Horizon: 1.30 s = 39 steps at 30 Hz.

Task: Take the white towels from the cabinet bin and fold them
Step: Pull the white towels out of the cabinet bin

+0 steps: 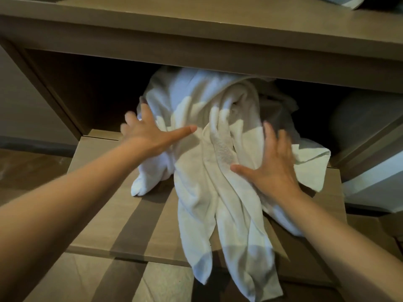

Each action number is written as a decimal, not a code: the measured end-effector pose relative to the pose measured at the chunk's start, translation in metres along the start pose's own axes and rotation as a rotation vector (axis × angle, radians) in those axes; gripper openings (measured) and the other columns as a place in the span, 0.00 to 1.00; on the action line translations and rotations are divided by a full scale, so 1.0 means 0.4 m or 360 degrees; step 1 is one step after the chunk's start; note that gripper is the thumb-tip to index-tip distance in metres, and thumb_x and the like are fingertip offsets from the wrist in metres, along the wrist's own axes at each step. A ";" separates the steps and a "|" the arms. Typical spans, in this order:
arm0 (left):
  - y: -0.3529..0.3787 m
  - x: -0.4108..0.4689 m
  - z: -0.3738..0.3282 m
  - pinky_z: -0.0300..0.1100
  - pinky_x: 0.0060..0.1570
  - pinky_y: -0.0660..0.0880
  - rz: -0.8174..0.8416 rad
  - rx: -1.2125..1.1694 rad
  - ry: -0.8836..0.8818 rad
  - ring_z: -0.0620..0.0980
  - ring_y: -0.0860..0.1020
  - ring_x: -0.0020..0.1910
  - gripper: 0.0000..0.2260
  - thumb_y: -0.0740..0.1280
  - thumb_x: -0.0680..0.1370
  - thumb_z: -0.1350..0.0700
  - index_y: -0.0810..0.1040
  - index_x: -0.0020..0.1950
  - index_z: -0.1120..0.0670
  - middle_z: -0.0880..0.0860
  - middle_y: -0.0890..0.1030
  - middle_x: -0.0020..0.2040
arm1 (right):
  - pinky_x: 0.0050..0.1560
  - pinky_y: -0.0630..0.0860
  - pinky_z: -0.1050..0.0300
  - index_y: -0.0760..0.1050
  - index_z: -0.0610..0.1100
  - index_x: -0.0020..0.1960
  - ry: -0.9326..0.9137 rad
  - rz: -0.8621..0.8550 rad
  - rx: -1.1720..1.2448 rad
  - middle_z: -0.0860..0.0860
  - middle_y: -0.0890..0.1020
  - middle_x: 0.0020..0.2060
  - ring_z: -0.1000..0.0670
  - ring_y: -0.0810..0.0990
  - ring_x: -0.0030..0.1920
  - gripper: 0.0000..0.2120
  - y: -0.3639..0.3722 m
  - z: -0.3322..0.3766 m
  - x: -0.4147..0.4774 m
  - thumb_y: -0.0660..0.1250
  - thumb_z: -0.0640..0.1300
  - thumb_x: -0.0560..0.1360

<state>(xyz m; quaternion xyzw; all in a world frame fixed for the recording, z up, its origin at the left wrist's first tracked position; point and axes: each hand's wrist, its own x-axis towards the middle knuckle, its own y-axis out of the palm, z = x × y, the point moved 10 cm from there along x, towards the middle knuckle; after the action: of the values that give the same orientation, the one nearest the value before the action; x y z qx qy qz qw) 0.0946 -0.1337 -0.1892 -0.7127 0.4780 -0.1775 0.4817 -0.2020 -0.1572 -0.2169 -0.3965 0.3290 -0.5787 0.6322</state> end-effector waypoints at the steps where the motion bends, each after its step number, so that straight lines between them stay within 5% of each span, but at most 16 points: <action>1: -0.005 0.015 -0.009 0.60 0.73 0.54 0.0011 0.0078 0.0023 0.65 0.49 0.76 0.66 0.57 0.50 0.17 0.36 0.78 0.49 0.61 0.46 0.78 | 0.75 0.47 0.40 0.33 0.54 0.78 0.0157 0.0026 -0.0087 0.42 0.42 0.78 0.40 0.41 0.78 0.63 -0.008 -0.028 0.017 0.73 0.71 0.61; 3: 0.016 0.038 -0.015 0.62 0.74 0.52 0.0142 -0.0080 0.0014 0.65 0.47 0.77 0.67 0.60 0.50 0.17 0.40 0.79 0.50 0.61 0.45 0.79 | 0.74 0.48 0.32 0.30 0.53 0.77 0.0368 0.0097 -0.0155 0.40 0.41 0.77 0.36 0.41 0.77 0.69 -0.011 -0.067 0.045 0.72 0.75 0.55; 8: 0.072 0.045 -0.019 0.52 0.68 0.66 0.0359 -0.0462 0.0005 0.60 0.62 0.73 0.62 0.68 0.56 0.24 0.48 0.79 0.54 0.58 0.58 0.77 | 0.69 0.65 0.38 0.54 0.40 0.75 0.0354 0.0282 -0.0012 0.40 0.66 0.71 0.38 0.65 0.71 0.63 0.031 -0.050 0.094 0.73 0.75 0.54; 12: 0.087 0.055 -0.024 0.49 0.66 0.65 0.0322 -0.0591 0.0112 0.58 0.63 0.73 0.51 0.68 0.64 0.27 0.51 0.79 0.48 0.54 0.61 0.77 | 0.62 0.74 0.46 0.64 0.43 0.71 0.0265 0.0263 0.0482 0.49 0.74 0.64 0.46 0.73 0.64 0.54 0.048 -0.019 0.109 0.75 0.72 0.55; 15: 0.125 0.057 -0.038 0.52 0.65 0.71 0.0405 -0.0793 0.0137 0.56 0.72 0.66 0.52 0.69 0.56 0.22 0.61 0.74 0.44 0.51 0.71 0.70 | 0.51 0.76 0.58 0.67 0.47 0.67 0.0192 0.0327 0.0978 0.56 0.76 0.58 0.55 0.77 0.57 0.39 0.079 0.040 0.106 0.77 0.62 0.63; 17: 0.150 0.053 -0.043 0.53 0.61 0.75 0.0476 -0.1013 0.0101 0.54 0.76 0.62 0.52 0.71 0.54 0.23 0.62 0.73 0.42 0.50 0.73 0.67 | 0.53 0.79 0.55 0.71 0.49 0.65 0.0135 0.0327 0.1172 0.55 0.80 0.57 0.56 0.80 0.56 0.38 0.092 0.071 0.115 0.77 0.66 0.62; 24: 0.191 0.029 -0.076 0.48 0.50 0.81 0.0492 -0.1557 0.0150 0.50 0.83 0.51 0.28 0.73 0.72 0.43 0.70 0.68 0.51 0.53 0.82 0.57 | 0.54 0.76 0.59 0.73 0.48 0.60 0.0054 0.0155 0.1364 0.54 0.80 0.55 0.57 0.79 0.55 0.16 0.074 0.097 0.111 0.71 0.51 0.75; 27: 0.196 0.007 -0.092 0.44 0.45 0.81 0.0527 -0.1665 0.0168 0.50 0.83 0.50 0.24 0.72 0.74 0.47 0.72 0.67 0.51 0.54 0.82 0.55 | 0.57 0.77 0.58 0.73 0.49 0.61 0.0025 0.0133 0.1397 0.54 0.81 0.56 0.56 0.80 0.56 0.16 0.060 0.101 0.105 0.70 0.49 0.76; 34: 0.175 -0.118 -0.065 0.54 0.56 0.78 0.0606 -0.1826 0.0146 0.53 0.82 0.55 0.22 0.73 0.74 0.47 0.73 0.65 0.50 0.53 0.83 0.56 | 0.49 0.77 0.65 0.72 0.49 0.67 0.0020 0.0231 0.1520 0.55 0.82 0.57 0.59 0.81 0.56 0.22 0.029 0.126 0.004 0.71 0.48 0.75; 39: 0.110 -0.226 -0.065 0.55 0.57 0.77 0.0676 -0.1888 0.0006 0.53 0.82 0.55 0.21 0.73 0.74 0.50 0.74 0.64 0.51 0.54 0.83 0.56 | 0.53 0.78 0.59 0.74 0.51 0.64 0.0156 0.0353 0.1522 0.54 0.83 0.56 0.56 0.82 0.56 0.20 -0.041 0.168 -0.084 0.71 0.48 0.74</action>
<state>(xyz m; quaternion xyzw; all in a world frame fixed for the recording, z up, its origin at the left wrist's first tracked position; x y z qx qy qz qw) 0.0101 -0.0736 -0.1957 -0.7478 0.6271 0.2161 0.0283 -0.1548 -0.1159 -0.1723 0.0032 0.0961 -0.6120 0.7850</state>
